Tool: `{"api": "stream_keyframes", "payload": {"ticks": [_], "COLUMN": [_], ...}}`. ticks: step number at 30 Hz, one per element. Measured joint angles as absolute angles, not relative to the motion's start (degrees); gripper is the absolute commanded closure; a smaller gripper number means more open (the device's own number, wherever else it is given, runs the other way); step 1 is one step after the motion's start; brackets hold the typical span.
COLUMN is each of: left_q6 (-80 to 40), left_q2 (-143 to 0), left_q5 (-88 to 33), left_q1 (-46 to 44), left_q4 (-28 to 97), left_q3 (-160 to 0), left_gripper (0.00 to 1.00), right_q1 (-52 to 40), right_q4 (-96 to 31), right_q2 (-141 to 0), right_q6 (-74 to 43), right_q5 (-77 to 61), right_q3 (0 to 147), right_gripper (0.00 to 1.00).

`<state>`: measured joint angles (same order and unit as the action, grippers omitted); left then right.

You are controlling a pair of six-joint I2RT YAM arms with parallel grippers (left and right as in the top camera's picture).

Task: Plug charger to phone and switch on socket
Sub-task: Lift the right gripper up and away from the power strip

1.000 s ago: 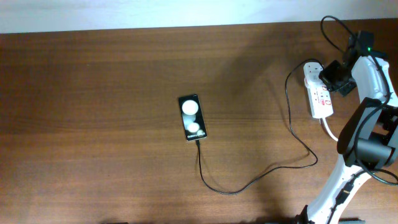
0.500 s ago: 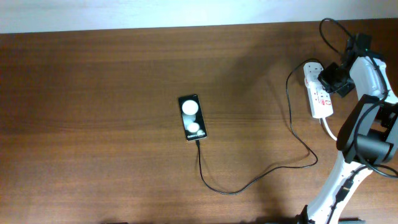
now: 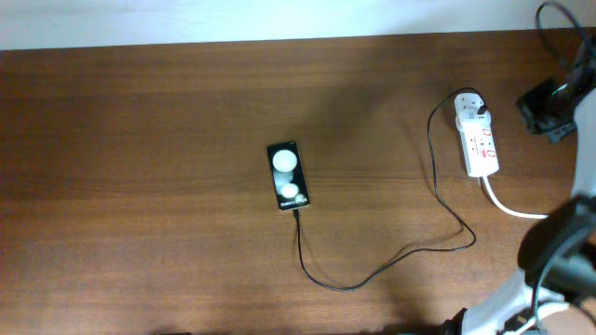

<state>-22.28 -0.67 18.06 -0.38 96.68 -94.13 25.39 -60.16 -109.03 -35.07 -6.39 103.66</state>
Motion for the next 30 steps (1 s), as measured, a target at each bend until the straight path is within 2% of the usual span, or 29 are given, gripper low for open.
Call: {"api": "stream_keyframes", "payload": {"ticks": [5,9,12,15,18,23,30], "left_q6": [-22.3,-22.3,-22.3,-22.3,-22.3,-22.3,-22.3], "left_q2": [-0.7,-0.7,-0.7,-0.7,-0.7,-0.7,-0.7], "left_q5": [18.1,18.1,18.1,18.1,18.1,18.1,18.1], "left_q1": [-0.4,-0.4,-0.4,-0.4,-0.4,-0.4,-0.4], "left_q4": [96.7,96.7,96.7,96.7,96.6,96.7,96.7], "left_q3": [-94.1,-94.1,-94.1,-94.1,-94.1,-94.1,-94.1], "left_gripper": [0.01,0.01,0.01,0.01,0.01,0.01,0.01], "right_q1": [25.0,25.0,25.0,21.8,14.2,-0.2,-3.8], "right_q4": [-56.2,-48.4,-43.2,-42.8,-45.5,-46.4,-43.2], "right_q2": [-91.2,-78.5,-76.2,-76.3,-71.7,-57.5,-50.5], "right_q6": [-37.3,-39.2,-43.3,-44.7,-39.0,-34.4,-34.0], "right_q5": [-17.5,-27.0,-38.2,-42.9,-40.3,-25.3,-20.8], "right_q3": [103.6,103.7,104.6,104.6,104.1,100.5,94.1], "right_gripper": [0.96,0.96,0.96,0.96,0.96,0.96,0.94]}}
